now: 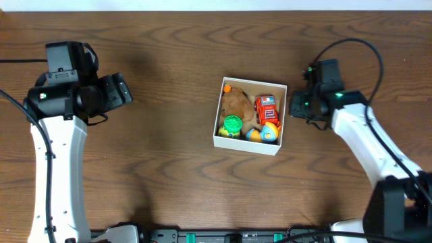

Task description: Pack container

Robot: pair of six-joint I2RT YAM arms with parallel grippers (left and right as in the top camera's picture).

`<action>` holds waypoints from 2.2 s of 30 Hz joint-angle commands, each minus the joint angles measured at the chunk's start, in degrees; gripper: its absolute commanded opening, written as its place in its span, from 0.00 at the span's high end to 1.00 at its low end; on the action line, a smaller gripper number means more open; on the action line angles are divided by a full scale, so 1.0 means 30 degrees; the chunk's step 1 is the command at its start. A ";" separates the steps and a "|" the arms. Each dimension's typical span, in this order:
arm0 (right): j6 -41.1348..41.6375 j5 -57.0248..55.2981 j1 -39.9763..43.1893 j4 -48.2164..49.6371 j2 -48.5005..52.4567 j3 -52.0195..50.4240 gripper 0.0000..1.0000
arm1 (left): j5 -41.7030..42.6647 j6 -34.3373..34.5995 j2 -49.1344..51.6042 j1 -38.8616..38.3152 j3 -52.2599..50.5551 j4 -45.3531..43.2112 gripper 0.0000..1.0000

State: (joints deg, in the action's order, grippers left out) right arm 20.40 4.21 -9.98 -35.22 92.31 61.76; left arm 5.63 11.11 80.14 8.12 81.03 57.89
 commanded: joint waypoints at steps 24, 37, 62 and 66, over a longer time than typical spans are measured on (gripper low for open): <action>-0.3038 -0.1982 0.3548 0.1902 -0.0393 0.0539 0.06 | 0.0138 -0.1253 -0.0219 0.0015 0.0029 0.0000 0.06; -0.4663 -0.2550 0.5807 0.1260 -0.4291 0.0539 0.01 | 0.0197 -0.4605 -0.0488 -0.1501 0.0029 -0.1654 0.02; -0.2018 -0.6550 -0.0219 -1.0921 -2.1420 -0.1909 0.01 | -0.2288 -0.2973 -1.9176 -0.5894 -0.9369 -0.0350 0.02; -0.1829 -0.5916 -0.0321 -1.0950 -2.4494 -0.3453 0.01 | -0.2754 -0.2973 -2.1813 -0.5894 -1.0491 0.0896 0.02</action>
State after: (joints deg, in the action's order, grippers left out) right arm 13.47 -12.88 -10.35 -68.62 22.87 53.65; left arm -0.05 1.54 17.80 -9.43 51.81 59.18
